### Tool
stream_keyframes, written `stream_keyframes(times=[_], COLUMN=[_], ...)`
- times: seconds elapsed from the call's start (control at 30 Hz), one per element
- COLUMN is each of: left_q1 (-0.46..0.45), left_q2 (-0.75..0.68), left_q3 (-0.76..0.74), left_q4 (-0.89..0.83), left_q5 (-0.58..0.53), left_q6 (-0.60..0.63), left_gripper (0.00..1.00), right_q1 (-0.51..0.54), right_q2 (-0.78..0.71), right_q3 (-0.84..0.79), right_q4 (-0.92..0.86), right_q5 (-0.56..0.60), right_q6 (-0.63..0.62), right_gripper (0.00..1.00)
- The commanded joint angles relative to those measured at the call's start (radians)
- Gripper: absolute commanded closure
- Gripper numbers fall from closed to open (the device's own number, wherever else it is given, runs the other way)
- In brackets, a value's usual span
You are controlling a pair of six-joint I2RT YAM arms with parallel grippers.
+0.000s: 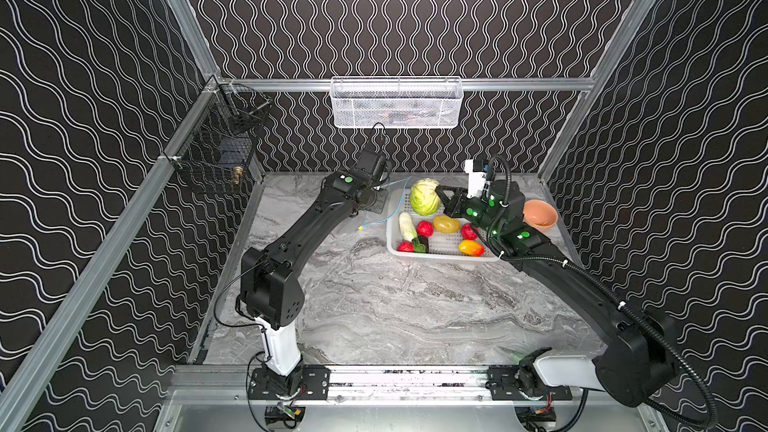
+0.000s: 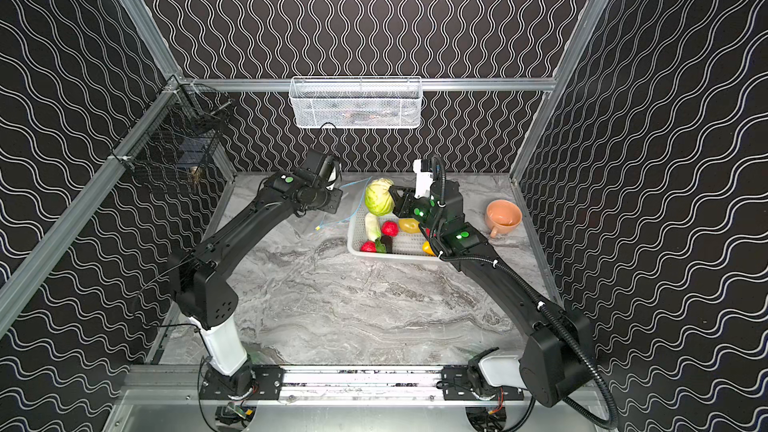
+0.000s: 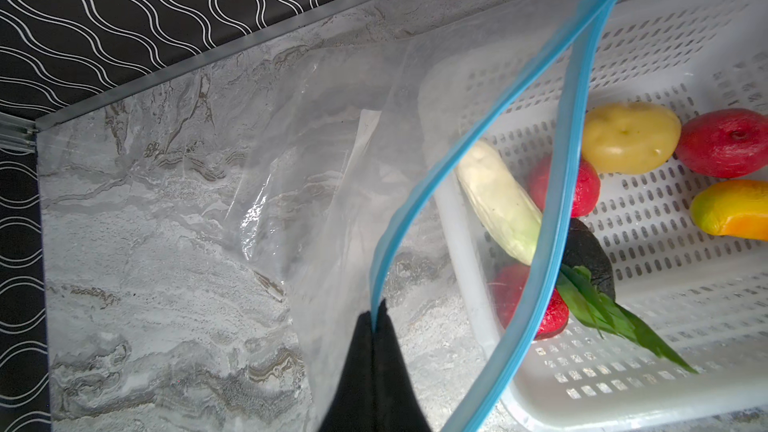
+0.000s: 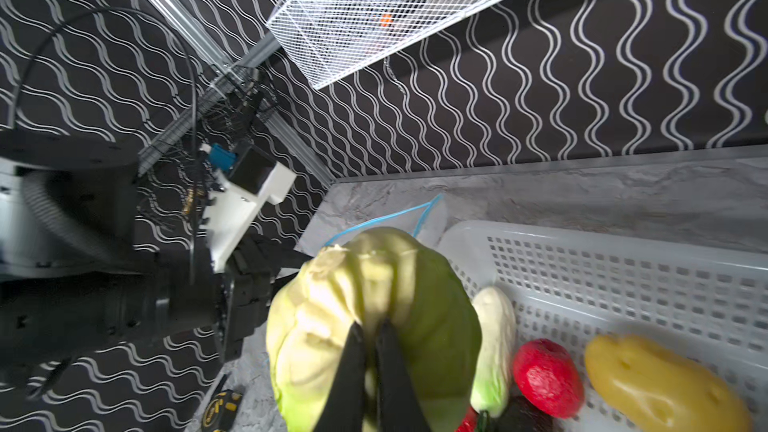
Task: Place the food in the zip-top bag and seal the zipper
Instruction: 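Lift the green cabbage and carry it toward the open bag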
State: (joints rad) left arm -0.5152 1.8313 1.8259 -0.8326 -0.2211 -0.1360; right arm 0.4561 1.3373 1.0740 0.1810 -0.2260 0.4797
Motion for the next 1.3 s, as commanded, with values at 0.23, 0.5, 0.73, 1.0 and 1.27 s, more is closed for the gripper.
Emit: stream_keyframes(times=[0.23, 0.5, 0.73, 1.0, 1.27], left_q1=[0.001, 0.001, 0.004, 0.004, 0.005], left_q2=[-0.001, 0.006, 0.013, 0.027, 0.068], left_q3=[0.028, 0.047, 0.063, 0.121, 0.209], left_q4=[-0.016, -0.022, -0.031, -0.056, -0.127], left_q5=[0.023, 0.014, 0.020, 0.040, 0.012], left_q6=[-0.027, -0.025, -0.028, -0.031, -0.027], left_gripper=[1.00, 1.00, 1.00, 1.00, 1.00], right_q1=[0.004, 0.014, 0.039, 0.062, 0.085], right_q2=[0.016, 0.075, 0.128, 0.191, 0.260], right_q3=[-0.012, -0.031, -0.033, -0.013, 0.039], right_q4=[0.206, 0.330, 0.403, 0.461, 0.485], right_q5=[-0.077, -0.120, -0.128, -0.114, -0.090], right_q6=[0.095, 0.181, 0.218, 0.246, 0.249], right_gripper=[1.00, 1.00, 1.00, 1.00, 1.00])
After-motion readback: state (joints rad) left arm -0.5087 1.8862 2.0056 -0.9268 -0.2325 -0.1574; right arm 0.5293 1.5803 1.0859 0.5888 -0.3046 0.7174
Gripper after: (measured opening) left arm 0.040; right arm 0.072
